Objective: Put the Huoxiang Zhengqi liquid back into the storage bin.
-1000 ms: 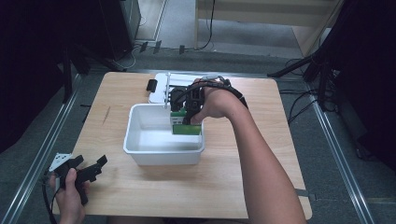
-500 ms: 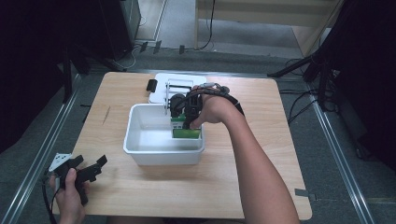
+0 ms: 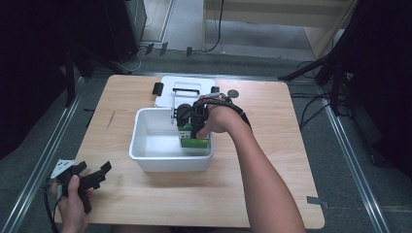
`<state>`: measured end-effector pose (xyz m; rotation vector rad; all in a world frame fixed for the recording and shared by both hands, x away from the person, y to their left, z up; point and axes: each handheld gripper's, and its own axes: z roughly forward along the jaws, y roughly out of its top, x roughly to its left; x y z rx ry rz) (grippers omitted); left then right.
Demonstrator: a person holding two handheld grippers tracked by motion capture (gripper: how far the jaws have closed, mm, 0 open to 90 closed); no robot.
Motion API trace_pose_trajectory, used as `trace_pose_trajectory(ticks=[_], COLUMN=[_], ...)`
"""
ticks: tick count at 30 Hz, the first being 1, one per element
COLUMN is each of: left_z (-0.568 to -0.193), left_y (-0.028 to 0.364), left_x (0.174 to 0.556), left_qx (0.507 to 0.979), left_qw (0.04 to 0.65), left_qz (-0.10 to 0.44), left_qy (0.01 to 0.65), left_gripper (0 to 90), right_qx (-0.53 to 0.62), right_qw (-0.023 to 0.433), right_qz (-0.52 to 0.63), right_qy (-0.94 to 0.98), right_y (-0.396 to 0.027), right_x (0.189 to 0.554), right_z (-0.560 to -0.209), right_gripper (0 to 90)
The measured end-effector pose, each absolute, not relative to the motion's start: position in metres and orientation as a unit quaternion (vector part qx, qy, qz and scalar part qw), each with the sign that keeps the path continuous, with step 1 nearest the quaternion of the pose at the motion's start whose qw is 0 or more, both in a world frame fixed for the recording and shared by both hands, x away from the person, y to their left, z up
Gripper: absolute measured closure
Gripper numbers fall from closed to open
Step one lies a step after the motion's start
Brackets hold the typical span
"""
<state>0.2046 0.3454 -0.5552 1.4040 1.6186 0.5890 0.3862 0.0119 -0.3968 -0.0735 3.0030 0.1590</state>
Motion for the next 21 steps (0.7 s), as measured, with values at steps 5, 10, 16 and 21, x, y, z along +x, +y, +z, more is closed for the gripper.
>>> trace_pose_trajectory(ticks=[5,10,16,21], left_z=[-0.555,-0.555,-0.555,-0.555], left_y=[0.346,0.346,0.346,0.346], left_x=[0.205,0.205,0.205,0.205], left_qx=[0.566,0.565,0.565,0.565], left_qw=[0.444,0.444,0.444,0.444], left_qz=[0.238,0.237,0.237,0.237], left_qy=[0.653,0.654,0.653,0.654], left_gripper=[0.0,0.0,0.0,0.0], right_qx=[-0.019,-0.019,0.0,0.01], right_qw=[0.063,0.065,0.065,0.058], right_qz=[0.048,0.056,0.071,0.082], right_qy=[0.997,0.996,0.995,0.995], right_y=[0.012,0.012,0.005,-0.001], right_x=[0.387,0.389,0.388,0.387], right_z=[-0.402,-0.403,-0.392,-0.385], right_gripper=[63.3,62.2,58.7,51.8])
